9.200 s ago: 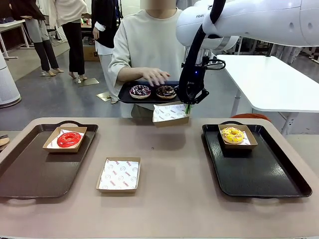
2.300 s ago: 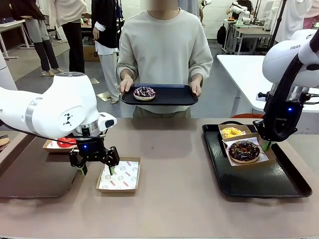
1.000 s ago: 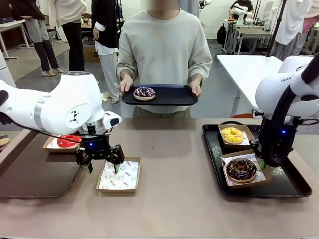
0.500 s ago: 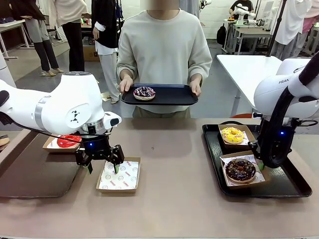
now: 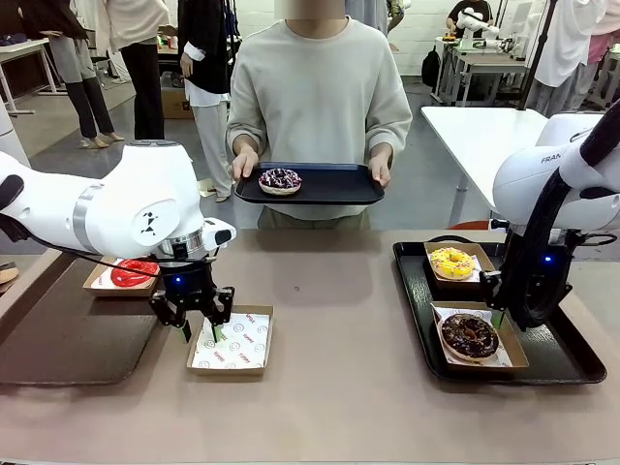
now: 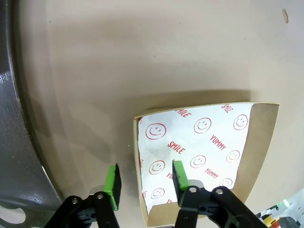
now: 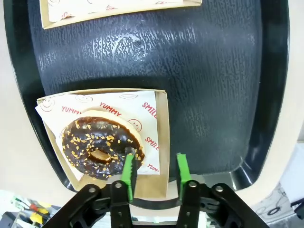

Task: Individually package the donuts and arrange them on the tray.
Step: Place the picked Paper togo box on the Handle tray while simultaneously picking up another Paper togo box from the table with the other hand.

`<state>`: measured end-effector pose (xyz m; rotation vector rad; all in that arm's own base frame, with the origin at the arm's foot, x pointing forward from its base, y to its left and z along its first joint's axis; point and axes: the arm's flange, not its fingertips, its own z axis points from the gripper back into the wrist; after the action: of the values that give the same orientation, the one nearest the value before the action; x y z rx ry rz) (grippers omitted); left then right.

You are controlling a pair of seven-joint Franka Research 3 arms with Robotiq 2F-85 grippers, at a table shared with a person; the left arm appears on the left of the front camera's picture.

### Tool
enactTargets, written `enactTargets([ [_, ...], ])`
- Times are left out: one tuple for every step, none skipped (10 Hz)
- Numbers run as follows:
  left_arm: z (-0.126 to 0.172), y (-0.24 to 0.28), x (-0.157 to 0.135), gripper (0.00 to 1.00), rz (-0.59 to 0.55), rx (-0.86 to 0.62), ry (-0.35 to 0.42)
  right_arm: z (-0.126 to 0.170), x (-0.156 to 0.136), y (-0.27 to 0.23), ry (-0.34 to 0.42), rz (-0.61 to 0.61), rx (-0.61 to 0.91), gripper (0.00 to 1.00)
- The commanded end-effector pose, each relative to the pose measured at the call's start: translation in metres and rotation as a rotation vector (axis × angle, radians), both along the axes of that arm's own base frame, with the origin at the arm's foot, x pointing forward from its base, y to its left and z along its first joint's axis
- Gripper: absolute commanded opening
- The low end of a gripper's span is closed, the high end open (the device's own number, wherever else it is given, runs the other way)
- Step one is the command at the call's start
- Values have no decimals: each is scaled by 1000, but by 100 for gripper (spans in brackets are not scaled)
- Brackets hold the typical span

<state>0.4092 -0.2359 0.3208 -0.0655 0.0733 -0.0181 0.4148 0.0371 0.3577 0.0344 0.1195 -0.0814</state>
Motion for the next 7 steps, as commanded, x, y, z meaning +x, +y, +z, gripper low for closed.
enactTargets([
  [2,-6,4,0,29,17,14,-2,1,-1,-10,13,18,100],
  [3,-6,3,0,30,17,12,1,0,-2,-15,11,23,100],
  [3,-6,3,0,29,17,11,3,-1,-4,-18,8,28,100],
  [4,-5,2,0,30,18,12,5,-2,-5,-20,4,32,100],
  [4,-5,2,0,32,19,12,6,-2,-7,-21,-3,37,100],
  [5,-4,1,0,35,17,11,7,-3,-8,-19,-7,42,100],
  [6,-4,1,0,39,16,13,8,-4,-10,-18,-12,47,100],
])
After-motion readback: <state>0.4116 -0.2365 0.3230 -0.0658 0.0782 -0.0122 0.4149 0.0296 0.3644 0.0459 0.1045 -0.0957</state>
